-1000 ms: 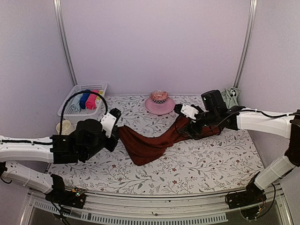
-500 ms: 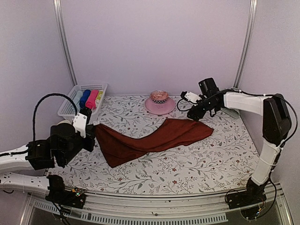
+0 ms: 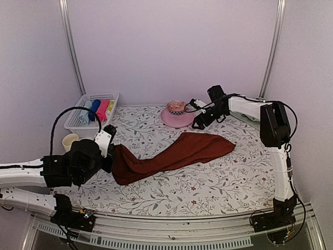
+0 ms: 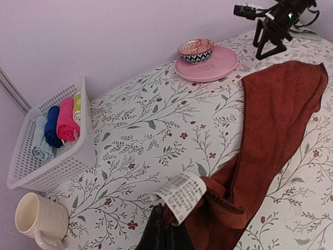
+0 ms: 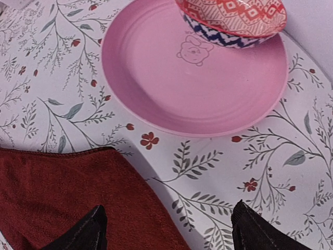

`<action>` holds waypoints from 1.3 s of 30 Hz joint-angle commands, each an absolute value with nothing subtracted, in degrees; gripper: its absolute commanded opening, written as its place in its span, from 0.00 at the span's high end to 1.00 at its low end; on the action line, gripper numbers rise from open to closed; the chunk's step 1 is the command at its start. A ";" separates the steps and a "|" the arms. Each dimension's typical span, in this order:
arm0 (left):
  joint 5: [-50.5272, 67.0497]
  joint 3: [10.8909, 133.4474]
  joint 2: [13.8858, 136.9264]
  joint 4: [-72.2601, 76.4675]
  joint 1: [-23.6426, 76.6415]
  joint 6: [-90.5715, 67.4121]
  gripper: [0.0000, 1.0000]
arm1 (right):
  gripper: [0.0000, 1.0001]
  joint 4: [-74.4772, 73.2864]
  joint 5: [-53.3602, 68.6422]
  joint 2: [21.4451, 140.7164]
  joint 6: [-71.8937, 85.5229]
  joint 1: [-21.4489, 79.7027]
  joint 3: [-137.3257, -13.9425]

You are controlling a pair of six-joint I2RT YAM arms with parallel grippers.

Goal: Roll the towels
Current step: Pass from the right arm to the left, then pick up the towel from the center of the board.

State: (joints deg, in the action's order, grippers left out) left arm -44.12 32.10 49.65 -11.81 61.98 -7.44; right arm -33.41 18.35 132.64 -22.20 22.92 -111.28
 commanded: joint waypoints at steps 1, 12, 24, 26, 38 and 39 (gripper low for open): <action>-42.89 32.91 49.78 -6.96 61.58 -5.91 1.00 | 0.17 -34.64 25.12 134.02 -22.30 24.67 -112.85; -40.80 31.83 49.36 -5.72 61.59 -7.20 1.00 | 0.19 -34.10 19.68 141.69 -22.79 27.88 -115.18; -41.86 31.99 50.84 -2.51 61.02 -5.03 1.00 | 0.98 -33.91 18.41 139.43 -25.38 28.18 -114.57; -41.32 32.90 52.14 -1.51 59.32 -4.32 1.00 | 0.98 -33.00 16.64 137.07 -25.73 27.81 -114.10; -38.34 46.17 55.76 0.76 47.74 5.49 1.00 | 0.98 -18.76 13.01 107.49 -30.06 21.02 -97.96; -37.74 46.11 55.71 0.52 47.77 5.46 1.00 | 0.98 -18.04 14.62 104.48 -31.60 21.01 -94.25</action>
